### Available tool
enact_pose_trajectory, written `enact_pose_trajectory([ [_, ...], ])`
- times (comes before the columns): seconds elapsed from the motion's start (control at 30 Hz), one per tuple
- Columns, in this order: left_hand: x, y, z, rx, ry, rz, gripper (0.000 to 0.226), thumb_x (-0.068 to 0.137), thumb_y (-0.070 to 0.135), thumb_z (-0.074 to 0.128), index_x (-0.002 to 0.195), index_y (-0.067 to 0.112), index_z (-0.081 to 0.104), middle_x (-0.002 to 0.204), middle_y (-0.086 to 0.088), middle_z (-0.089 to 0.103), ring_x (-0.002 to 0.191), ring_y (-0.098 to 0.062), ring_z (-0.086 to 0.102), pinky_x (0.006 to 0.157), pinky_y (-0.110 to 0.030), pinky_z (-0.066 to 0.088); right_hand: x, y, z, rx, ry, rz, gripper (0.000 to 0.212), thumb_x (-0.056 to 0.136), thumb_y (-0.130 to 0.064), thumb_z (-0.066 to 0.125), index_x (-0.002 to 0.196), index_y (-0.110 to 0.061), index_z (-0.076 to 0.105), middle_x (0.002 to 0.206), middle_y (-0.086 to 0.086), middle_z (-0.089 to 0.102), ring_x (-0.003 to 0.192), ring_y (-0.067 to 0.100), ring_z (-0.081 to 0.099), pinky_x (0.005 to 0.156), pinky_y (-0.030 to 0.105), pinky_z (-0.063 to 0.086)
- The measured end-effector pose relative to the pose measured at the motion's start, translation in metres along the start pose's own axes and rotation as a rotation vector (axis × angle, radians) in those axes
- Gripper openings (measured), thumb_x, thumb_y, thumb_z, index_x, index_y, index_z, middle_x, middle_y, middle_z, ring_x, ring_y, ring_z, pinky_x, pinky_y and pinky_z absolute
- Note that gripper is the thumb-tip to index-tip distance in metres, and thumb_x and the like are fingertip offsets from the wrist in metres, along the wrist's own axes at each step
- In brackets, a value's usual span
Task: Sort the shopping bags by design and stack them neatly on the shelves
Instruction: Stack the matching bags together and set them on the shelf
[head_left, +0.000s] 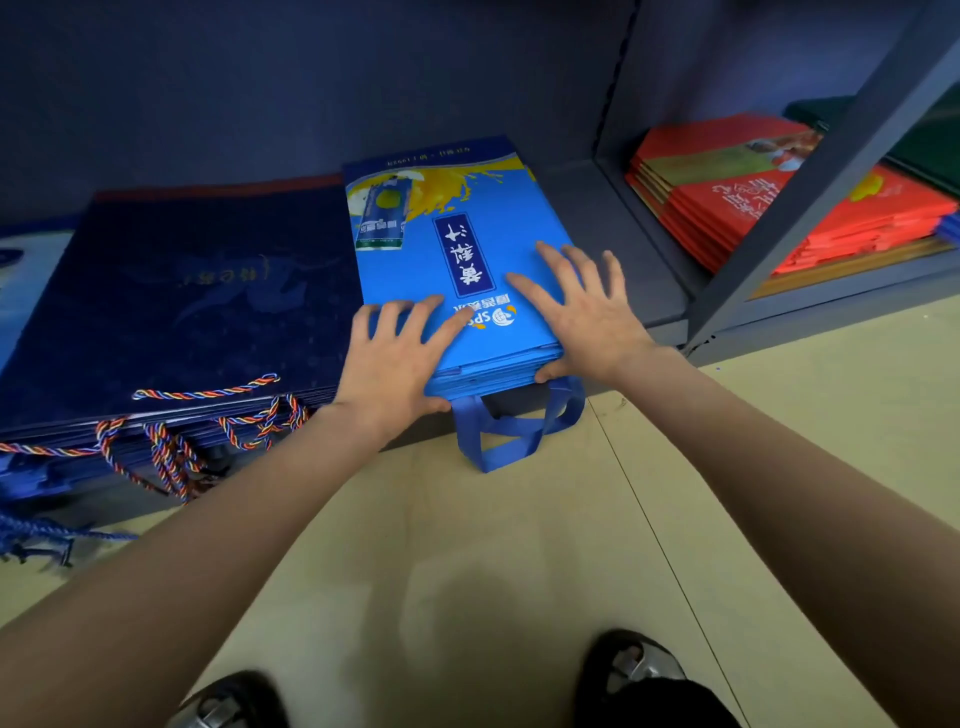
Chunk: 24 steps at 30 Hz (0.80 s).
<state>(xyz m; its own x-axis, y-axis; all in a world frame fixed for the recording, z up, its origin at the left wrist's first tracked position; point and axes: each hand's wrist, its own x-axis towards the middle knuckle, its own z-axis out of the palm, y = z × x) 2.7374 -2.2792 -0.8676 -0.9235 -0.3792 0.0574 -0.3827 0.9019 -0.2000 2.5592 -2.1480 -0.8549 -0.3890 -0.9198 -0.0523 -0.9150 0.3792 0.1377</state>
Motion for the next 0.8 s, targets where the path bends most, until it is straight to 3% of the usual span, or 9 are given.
enact_pose_trajectory([
  [0.1,-0.001,-0.005,-0.009,-0.064,0.026,-0.003,0.089,0.075,0.053,0.068,0.147,0.028,0.021,0.151,-0.001,0.025,0.13,-0.029,0.029,0.108,-0.046,0.016,0.002,-0.001,-0.008,-0.053,0.082,-0.114,0.106,0.064,-0.048,0.078,0.148,-0.029,0.017,0.156,0.01,0.004,0.142,0.032,0.005,0.111,0.059,0.0],
  [0.2,-0.001,-0.002,-0.016,-0.099,0.074,0.003,0.083,0.076,0.045,0.069,0.145,0.025,0.028,0.149,-0.003,0.029,0.128,-0.031,0.032,0.106,-0.045,0.02,-0.008,0.009,-0.007,-0.043,0.332,-0.185,0.089,0.052,-0.037,0.086,0.13,-0.017,0.049,0.141,0.016,0.04,0.126,0.031,0.026,0.105,0.065,0.015],
  [0.37,0.004,-0.003,-0.032,-0.044,0.117,-0.036,0.097,0.064,0.057,0.074,0.144,0.026,0.028,0.146,-0.003,0.033,0.125,-0.03,0.036,0.102,-0.044,0.027,-0.01,0.018,-0.016,0.062,0.543,-0.17,0.066,0.059,-0.025,0.081,0.118,-0.009,0.056,0.125,0.018,0.053,0.113,0.03,0.034,0.101,0.068,0.021],
  [0.5,-0.004,0.004,-0.012,0.15,0.198,-0.022,0.117,0.043,0.068,0.077,0.142,0.027,0.031,0.139,-0.009,0.045,0.111,-0.032,0.051,0.093,-0.044,0.04,-0.012,0.018,-0.006,0.078,0.477,-0.204,0.072,0.055,-0.025,0.084,0.118,-0.012,0.052,0.118,0.016,0.056,0.111,0.028,0.035,0.101,0.067,0.018],
  [0.67,-0.006,0.012,0.006,0.208,0.122,-0.014,0.114,0.053,0.064,0.075,0.145,0.032,0.017,0.145,-0.005,0.038,0.118,-0.028,0.047,0.098,-0.044,0.037,-0.02,0.004,0.02,0.078,0.337,-0.104,0.078,0.054,-0.024,0.085,0.122,-0.012,0.051,0.125,0.015,0.052,0.116,0.03,0.04,0.105,0.065,0.016],
  [0.73,-0.003,0.009,0.005,0.187,0.09,0.001,0.109,0.064,0.063,0.071,0.147,0.033,0.007,0.149,-0.003,0.029,0.125,-0.027,0.039,0.103,-0.045,0.03,-0.018,-0.001,0.014,0.038,0.26,-0.065,0.084,0.06,-0.028,0.083,0.133,-0.014,0.045,0.139,0.016,0.04,0.128,0.033,0.034,0.109,0.062,0.008],
  [0.8,-0.003,0.005,0.003,0.124,0.034,0.02,0.099,0.074,0.059,0.065,0.148,0.035,0.004,0.152,-0.003,0.02,0.131,-0.028,0.03,0.107,-0.046,0.023,-0.012,-0.006,0.008,-0.012,0.155,-0.034,0.097,0.068,-0.04,0.078,0.146,-0.021,0.024,0.152,0.014,0.016,0.14,0.033,0.014,0.111,0.059,-0.002],
])
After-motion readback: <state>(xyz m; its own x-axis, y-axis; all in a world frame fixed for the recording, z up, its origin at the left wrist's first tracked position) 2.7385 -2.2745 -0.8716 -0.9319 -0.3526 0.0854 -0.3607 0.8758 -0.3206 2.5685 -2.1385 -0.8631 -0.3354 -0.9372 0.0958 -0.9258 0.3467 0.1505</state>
